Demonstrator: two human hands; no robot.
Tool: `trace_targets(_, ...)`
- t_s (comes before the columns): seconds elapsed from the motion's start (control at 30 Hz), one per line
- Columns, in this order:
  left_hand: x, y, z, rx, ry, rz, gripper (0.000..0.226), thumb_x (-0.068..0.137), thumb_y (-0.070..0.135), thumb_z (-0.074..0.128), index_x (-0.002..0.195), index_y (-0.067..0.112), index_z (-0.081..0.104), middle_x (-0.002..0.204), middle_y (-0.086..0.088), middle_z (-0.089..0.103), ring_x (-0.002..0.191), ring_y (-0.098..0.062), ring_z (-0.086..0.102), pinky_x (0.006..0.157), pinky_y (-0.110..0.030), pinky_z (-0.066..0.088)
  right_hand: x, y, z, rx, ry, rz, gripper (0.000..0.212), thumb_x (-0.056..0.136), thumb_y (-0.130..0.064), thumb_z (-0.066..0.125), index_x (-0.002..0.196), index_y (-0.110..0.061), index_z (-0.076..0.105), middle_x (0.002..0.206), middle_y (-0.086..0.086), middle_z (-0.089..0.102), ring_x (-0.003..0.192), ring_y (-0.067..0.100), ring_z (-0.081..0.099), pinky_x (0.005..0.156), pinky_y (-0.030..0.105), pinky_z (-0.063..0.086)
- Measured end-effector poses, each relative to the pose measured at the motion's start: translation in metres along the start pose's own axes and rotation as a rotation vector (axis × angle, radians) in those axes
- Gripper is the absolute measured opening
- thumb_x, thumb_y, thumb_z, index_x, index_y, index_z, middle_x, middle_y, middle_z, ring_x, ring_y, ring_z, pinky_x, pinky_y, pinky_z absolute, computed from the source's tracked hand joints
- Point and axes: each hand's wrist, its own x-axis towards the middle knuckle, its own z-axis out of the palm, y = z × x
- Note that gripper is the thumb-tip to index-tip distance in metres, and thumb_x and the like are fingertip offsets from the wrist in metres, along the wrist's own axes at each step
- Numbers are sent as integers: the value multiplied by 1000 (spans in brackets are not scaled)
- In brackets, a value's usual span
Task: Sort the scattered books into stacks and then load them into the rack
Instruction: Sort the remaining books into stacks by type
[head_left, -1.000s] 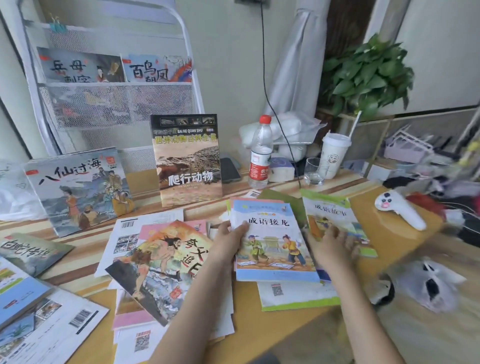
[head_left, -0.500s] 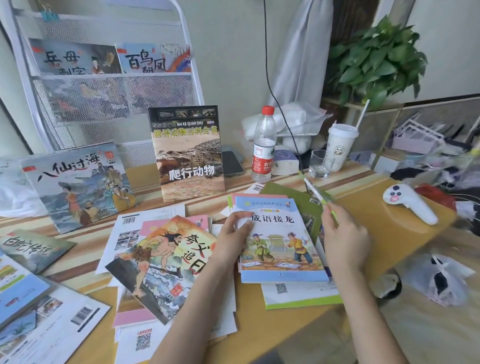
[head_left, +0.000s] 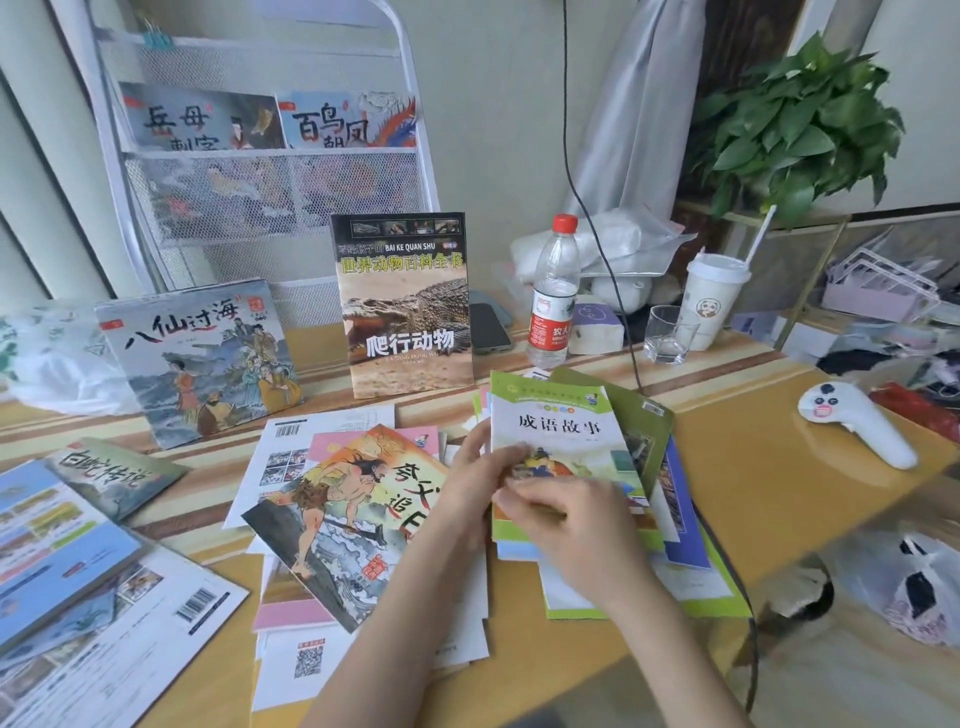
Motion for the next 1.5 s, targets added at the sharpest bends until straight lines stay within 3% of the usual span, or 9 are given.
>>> trace_targets(0.1, -10, 4, 6, -85, -1, 30, 47, 85, -6, 57, 127, 17, 55, 95, -15, 73, 69, -28, 68, 67, -40, 58, 8, 22, -23, 246, 175, 201, 46, 83, -62, 48, 116, -33, 62, 127, -6, 60, 122, 9, 52, 101, 29, 42)
trace_targets(0.2, -22, 18, 0, -116, -38, 208, 77, 87, -6, 57, 144, 40, 31, 109, -11, 71, 86, -29, 70, 75, -45, 58, 25, 37, -38, 224, 216, 470, 83, 81, -44, 68, 148, -23, 23, 150, -3, 32, 137, 17, 30, 108, 34, 30)
trace_targets(0.33, -49, 53, -26, -15, -51, 502, 99, 90, -4, 54, 143, 55, -5, 115, 12, 69, 103, -18, 67, 83, -39, 56, 56, 5, -36, 707, 59, 443, 46, 79, -41, 68, 122, -32, 53, 105, -24, 61, 102, -1, 58, 74, 17, 42)
trace_targets(0.47, -80, 82, -72, 103, 10, 658, 85, 88, -6, 56, 151, 30, 13, 140, 10, 52, 119, -8, 57, 90, -28, 52, 78, -37, -4, 906, -5, 187, 40, 72, -38, 67, 110, -37, 53, 100, -30, 65, 95, -15, 59, 79, 9, 47)
trace_targets(0.63, -103, 78, -112, 196, 306, 619, 57, 70, 14, 79, 121, 18, 53, 99, 10, 73, 91, -6, 68, 74, -21, 52, 75, -60, 51, 937, -186, 104, 75, 62, -58, 76, 125, -29, 49, 120, -14, 62, 110, -6, 56, 87, 13, 47)
trace_targets(0.87, -90, 39, -128, 293, 570, 568, 43, 79, 22, 77, 117, 18, 56, 107, 5, 70, 98, -6, 67, 80, -25, 53, 71, -74, 81, 878, -119, 208, 17, 81, -21, 71, 92, -28, 60, 86, -17, 67, 71, -13, 62, 58, 4, 44)
trace_targets(1.0, -86, 52, -153, 437, 626, 377, 65, 61, 58, 74, 112, 19, 62, 105, 5, 71, 95, -10, 68, 85, -38, 55, 84, -80, 90, 685, -278, 359, 32, 79, -51, 67, 94, -23, 60, 92, -10, 63, 80, 3, 57, 68, 26, 44)
trace_targets(1.33, -102, 37, -197, 136, 711, -31, 26, 82, 28, 72, 88, 2, 69, 61, -2, 71, 47, -12, 66, 42, -19, 49, 77, -75, 133, 380, -286, 239, 41, 99, -26, 41, 94, 9, 62, 97, 27, 64, 93, 37, 60, 75, 37, 47)
trace_targets(1.5, -97, 28, -199, 212, 731, 32, 34, 80, 33, 74, 98, 5, 70, 83, -7, 74, 73, -22, 71, 70, -32, 58, 68, -75, 135, 361, -211, 190, 28, 95, -9, 45, 110, -8, 68, 106, 2, 68, 89, 11, 57, 68, 20, 41)
